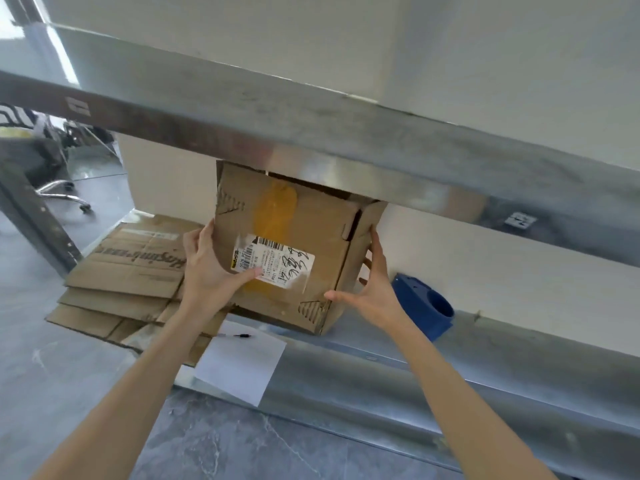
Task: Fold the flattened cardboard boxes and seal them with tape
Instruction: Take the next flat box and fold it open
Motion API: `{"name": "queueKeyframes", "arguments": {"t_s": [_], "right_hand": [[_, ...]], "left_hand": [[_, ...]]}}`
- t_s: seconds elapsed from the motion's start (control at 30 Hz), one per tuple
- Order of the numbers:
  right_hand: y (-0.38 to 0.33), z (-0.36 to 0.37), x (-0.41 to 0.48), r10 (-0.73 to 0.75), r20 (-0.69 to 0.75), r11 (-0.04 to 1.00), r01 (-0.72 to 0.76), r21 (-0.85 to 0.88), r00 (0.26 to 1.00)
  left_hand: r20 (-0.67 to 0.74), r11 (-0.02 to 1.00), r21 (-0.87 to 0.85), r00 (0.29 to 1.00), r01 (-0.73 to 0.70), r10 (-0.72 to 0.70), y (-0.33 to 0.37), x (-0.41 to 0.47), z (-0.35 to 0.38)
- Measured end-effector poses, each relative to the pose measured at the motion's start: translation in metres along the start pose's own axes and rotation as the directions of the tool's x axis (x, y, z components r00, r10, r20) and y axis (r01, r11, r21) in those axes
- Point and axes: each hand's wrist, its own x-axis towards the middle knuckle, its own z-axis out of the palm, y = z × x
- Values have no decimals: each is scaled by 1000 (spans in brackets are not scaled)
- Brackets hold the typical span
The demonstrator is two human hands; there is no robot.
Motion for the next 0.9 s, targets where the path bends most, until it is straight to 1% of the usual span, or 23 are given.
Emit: {"name": "queueKeyframes", "arguments": {"t_s": [0.17,0.27,0.37,0.5,0.6,0.73,0.83,0.9], "right_hand": [[41,-44,-7,-19,36,997,22,-75,999],[63,-58,-10,-8,87,989,21,-146,996],[79,-64,-12,-37,108,974,60,-221,993],[76,-68,-15,-92,103,970,113,-216,990],[69,-69,-20,-129,38,979,133,-153,991],[47,-68,-25,-184,-146,980,170,-106,972],[34,-63,-26,-225,-265,974,210,-84,938],[26,-60,-27,-218,-295,976,206,-72,930]], "left_hand": [[-33,999,-32,999,-36,35,18,-37,54],[16,995,-88,998,-51,53,17,-50,76],[69,988,-147,996,-46,56,11,-64,88],[52,980,-192,996,-58,70,11,-65,80],[-14,962,-238,991,-134,135,24,-54,62],[-96,925,-289,968,-248,230,45,-42,42],[-105,902,-272,942,-336,319,47,-34,37],[-83,889,-262,927,-375,366,47,-31,37]]}}
